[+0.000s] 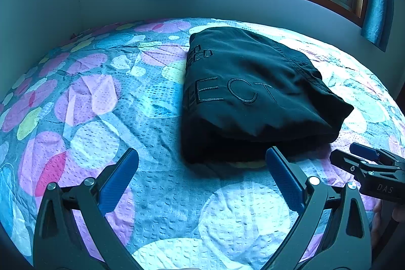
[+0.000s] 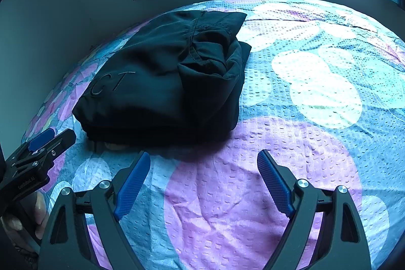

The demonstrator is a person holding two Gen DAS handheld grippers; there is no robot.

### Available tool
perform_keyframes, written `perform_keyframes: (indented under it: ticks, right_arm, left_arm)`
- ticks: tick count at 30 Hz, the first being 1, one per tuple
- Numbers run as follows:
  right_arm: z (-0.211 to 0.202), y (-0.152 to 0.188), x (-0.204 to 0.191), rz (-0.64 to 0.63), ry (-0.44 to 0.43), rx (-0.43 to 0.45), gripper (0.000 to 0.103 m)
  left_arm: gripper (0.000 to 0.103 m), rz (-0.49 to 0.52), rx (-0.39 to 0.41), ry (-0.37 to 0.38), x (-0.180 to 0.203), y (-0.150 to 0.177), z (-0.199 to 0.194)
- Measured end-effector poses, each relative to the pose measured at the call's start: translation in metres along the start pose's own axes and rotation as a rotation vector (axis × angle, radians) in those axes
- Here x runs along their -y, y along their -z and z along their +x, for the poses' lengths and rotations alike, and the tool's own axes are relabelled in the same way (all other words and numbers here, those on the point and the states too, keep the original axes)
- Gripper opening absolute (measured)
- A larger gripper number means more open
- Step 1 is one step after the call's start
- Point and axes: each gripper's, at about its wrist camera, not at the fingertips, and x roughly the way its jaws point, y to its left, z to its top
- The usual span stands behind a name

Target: Fold small clothes

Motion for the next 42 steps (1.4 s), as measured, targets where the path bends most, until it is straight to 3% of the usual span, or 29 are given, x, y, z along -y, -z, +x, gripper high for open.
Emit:
perform_keyframes:
  ticks: [18, 21, 23, 25, 30, 33, 42]
  right_arm:
    - [0.002, 0.002, 0.000, 0.002, 0.001, -0.004, 0.085]
    - [0.003, 0.003, 0.001, 0.002, 0.000, -0.006, 0.085]
    - [0.003, 0.003, 0.001, 0.001, 0.000, -0.007, 0.085]
    - [0.004, 0.004, 0.002, 0.002, -0.002, -0.009, 0.085]
    - [0.004, 0.004, 0.005, 0.010, -0.009, -0.010, 0.085]
    - [0.000, 0.003, 0.007, 0.015, -0.017, 0.001, 0.085]
    - [-0.032, -0.031, 0.037, 0.097, -0.088, 0.078, 0.085]
  left_arm:
    - [0.100, -0.002, -0.003, 0.010, -0.001, 0.000, -0.001]
    - [0.101, -0.027, -0.005, 0.040, -0.003, -0.002, -0.003]
    - [0.101, -0.051, -0.020, 0.014, -0.006, -0.002, -0.006]
    - [0.101, -0.046, 0.019, 0.022, -0.007, -0.002, -0.010]
    - [0.101, 0.010, 0.069, -0.086, -0.004, -0.007, -0.014]
    - [0.101, 0.033, 0.019, -0.116, -0.009, -0.011, -0.005]
    - [0.101, -0.150, -0.020, -0.217, -0.076, -0.048, 0.019]
